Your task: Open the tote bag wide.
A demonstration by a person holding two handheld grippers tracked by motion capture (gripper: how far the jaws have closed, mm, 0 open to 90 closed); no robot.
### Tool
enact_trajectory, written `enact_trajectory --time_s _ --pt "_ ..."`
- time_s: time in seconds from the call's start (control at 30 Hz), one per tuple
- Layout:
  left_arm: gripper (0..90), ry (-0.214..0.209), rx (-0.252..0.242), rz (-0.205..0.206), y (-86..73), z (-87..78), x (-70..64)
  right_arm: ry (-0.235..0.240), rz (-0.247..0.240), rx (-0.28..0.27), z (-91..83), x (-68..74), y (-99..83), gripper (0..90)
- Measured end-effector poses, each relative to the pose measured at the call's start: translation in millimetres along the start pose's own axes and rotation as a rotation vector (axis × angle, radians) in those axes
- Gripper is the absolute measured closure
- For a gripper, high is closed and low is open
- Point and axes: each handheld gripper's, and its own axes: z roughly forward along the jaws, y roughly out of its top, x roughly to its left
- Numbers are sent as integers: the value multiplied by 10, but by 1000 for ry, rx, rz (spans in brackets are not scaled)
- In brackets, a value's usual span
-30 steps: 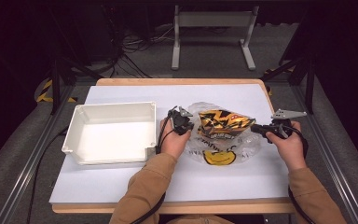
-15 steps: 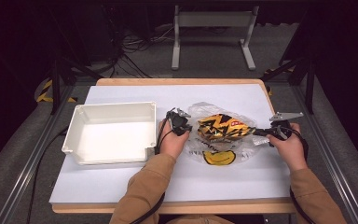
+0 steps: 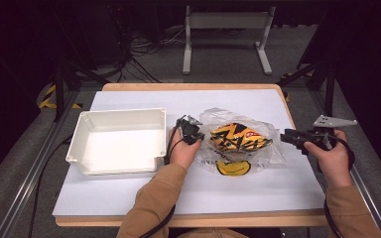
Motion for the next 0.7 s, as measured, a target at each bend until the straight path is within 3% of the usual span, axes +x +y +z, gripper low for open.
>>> enact_trajectory --time_s 0.07,0.17,0.27,0.33,0.47,0.53,0.7 --pt "863 -1 0 -1 -1 -1 0 14 2 -4 -25 5 7 668" --pt "863 -1 0 -3 -4 -1 1 93 -26 34 -79 64 25 756" --pt "861 -3 -1 -2 -4 -3 0 154 -65 83 -12 131 15 786" --pt "858 -6 -5 -4 -7 -6 0 170 -80 114 73 165 -5 786" --pt "819 -15 -12 -18 -19 -20 7 141 -98 178 314 187 -90 746" --pt "766 -29 -17 -34 -22 -21 4 133 -88 180 415 168 -141 703" --pt "635 -28 -34 -18 -3 -71 -37 108 -77 200 536 125 -225 662"
